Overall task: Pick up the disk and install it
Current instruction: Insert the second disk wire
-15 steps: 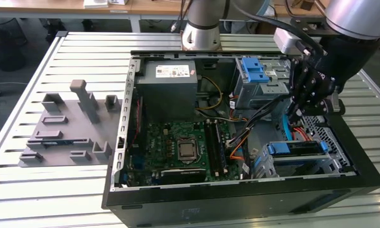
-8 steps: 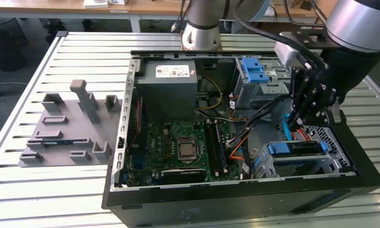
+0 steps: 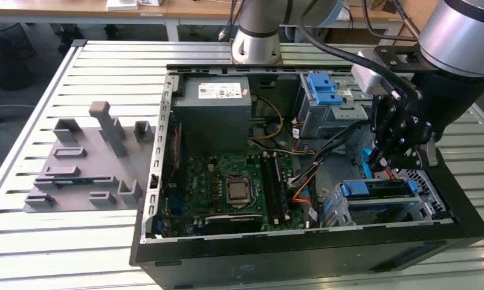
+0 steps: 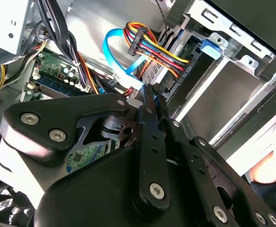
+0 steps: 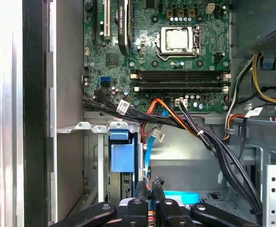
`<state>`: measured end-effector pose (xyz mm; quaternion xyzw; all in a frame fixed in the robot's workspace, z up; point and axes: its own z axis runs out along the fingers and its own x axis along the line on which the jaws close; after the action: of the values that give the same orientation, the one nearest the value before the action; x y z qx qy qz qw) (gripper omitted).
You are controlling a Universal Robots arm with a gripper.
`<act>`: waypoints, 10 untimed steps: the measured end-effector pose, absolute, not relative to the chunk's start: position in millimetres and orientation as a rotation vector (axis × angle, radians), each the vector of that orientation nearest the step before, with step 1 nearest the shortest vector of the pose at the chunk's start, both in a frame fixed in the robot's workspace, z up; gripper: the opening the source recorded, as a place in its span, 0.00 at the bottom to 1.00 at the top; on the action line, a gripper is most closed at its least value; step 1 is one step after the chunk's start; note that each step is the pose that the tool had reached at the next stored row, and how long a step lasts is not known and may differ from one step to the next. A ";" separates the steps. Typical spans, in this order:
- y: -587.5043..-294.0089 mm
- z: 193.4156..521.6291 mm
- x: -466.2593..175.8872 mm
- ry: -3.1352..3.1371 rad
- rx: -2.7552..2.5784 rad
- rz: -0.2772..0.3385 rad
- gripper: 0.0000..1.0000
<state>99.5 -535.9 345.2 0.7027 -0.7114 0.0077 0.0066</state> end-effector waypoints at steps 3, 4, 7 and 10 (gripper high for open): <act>-536.3 344.9 99.5 -2.226 2.198 0.024 0.16; -537.4 344.7 99.5 -2.226 2.198 0.024 0.16; -543.5 343.4 99.5 -2.230 2.194 0.024 0.16; -548.7 341.8 99.4 -2.235 2.189 0.024 0.16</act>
<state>99.4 -548.7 341.8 0.6998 -0.7143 0.0076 0.0066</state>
